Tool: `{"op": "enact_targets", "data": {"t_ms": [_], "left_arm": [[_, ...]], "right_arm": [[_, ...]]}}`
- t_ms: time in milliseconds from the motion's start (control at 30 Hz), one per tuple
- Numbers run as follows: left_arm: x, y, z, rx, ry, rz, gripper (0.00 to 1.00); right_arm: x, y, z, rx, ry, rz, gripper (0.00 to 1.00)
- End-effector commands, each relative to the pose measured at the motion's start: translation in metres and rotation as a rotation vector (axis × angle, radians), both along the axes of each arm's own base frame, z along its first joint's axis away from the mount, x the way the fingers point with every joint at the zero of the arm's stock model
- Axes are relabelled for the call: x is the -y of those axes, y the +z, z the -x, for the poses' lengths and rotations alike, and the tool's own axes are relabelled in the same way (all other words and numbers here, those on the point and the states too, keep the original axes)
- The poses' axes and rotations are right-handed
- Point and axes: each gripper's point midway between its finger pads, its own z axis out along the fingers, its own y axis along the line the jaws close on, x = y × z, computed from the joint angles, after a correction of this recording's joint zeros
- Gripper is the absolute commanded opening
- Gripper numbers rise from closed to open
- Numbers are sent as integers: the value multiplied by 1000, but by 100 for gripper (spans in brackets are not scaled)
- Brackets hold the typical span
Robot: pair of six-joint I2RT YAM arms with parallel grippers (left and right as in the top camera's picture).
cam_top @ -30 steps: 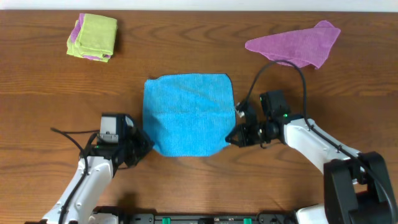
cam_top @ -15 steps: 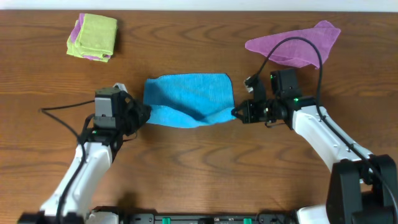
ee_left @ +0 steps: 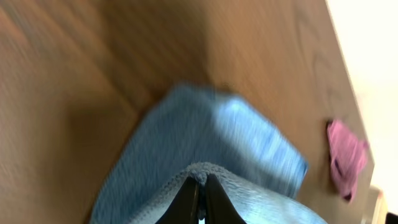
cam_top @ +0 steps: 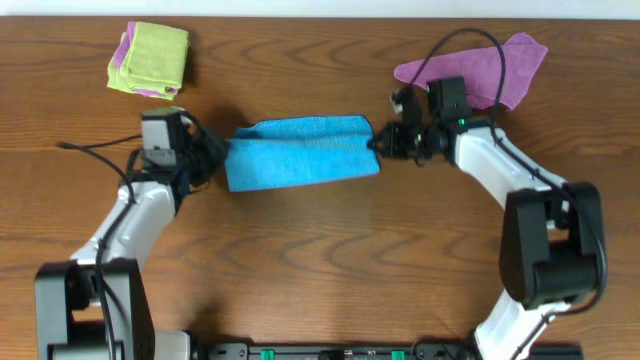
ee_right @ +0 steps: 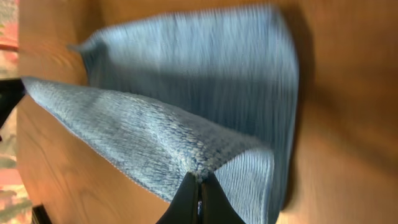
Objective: Fold the cloth
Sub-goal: 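Lift the bottom edge with both grippers and fold it up over the top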
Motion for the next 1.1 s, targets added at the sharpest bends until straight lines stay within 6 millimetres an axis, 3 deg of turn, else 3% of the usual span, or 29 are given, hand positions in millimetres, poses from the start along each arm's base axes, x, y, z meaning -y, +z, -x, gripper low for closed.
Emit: {"op": "enact_targets", "data": {"t_ms": [0,233,400,600,800,1067], "left_arm": [[-12,7,-23,32,-5,-8,6],[-4,0,-67,35,-56,31,6],[0,-11,-79,18,-73,49,6],[-1,2,-90,61,-90,28,6],[0,-1,-85,34,-112,16,6],[10,-17,-57,-68,-209,23,6]], "right_arm": [[-4,15,-27,28,-16,-34,1],[-8,9,-61,26,-45,-40,1],[1,5,-68,27,-97,7,1],[9,5,-76,41,-139,19,1],[10,5,-76,35,-142,19,1],[8,1,-58,-34,-106,6,1]]}}
